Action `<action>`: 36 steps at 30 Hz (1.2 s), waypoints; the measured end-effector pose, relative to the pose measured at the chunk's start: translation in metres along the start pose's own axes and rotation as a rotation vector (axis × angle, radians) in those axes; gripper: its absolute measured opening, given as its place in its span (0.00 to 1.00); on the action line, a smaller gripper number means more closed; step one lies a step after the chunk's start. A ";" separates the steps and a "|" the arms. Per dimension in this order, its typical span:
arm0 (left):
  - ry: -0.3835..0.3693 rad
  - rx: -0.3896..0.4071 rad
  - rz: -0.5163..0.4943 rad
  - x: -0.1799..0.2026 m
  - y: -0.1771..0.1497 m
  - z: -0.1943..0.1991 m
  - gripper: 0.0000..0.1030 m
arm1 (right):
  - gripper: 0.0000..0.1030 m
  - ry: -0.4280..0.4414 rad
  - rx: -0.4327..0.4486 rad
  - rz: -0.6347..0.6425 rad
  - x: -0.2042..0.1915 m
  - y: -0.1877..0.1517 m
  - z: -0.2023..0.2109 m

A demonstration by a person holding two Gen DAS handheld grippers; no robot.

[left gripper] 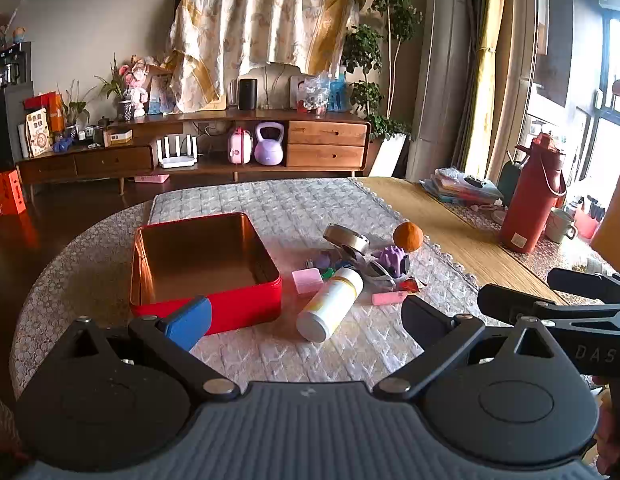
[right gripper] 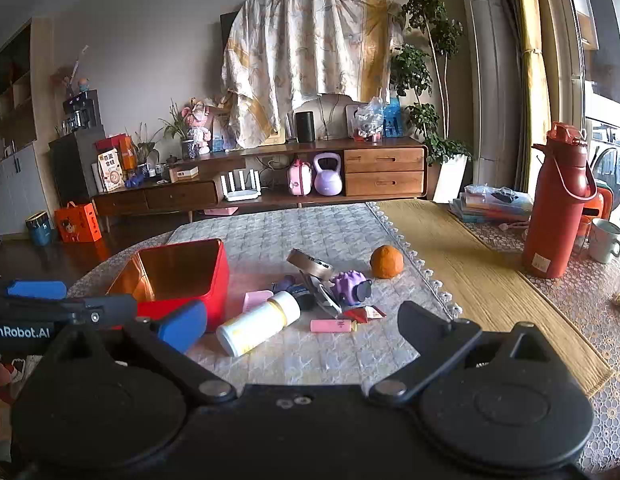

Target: Organize rigid objects

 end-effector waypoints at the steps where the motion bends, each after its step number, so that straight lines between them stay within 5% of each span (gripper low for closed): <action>1: 0.000 -0.001 0.000 0.000 0.000 -0.001 0.99 | 0.99 0.000 -0.001 0.000 0.000 0.000 0.000; 36: -0.005 -0.007 -0.001 0.000 -0.010 -0.007 0.99 | 0.99 -0.006 -0.028 -0.001 0.000 -0.009 -0.014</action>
Point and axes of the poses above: each gripper's, at about its wrist camera, not at the fingertips, and z roughly against the way its jaws point, x to its right, y to its top, the point moved 10 cm from there along -z, roughly the way its jaws point, and after that the axes turned 15 degrees about -z, right-handed, at the moved point
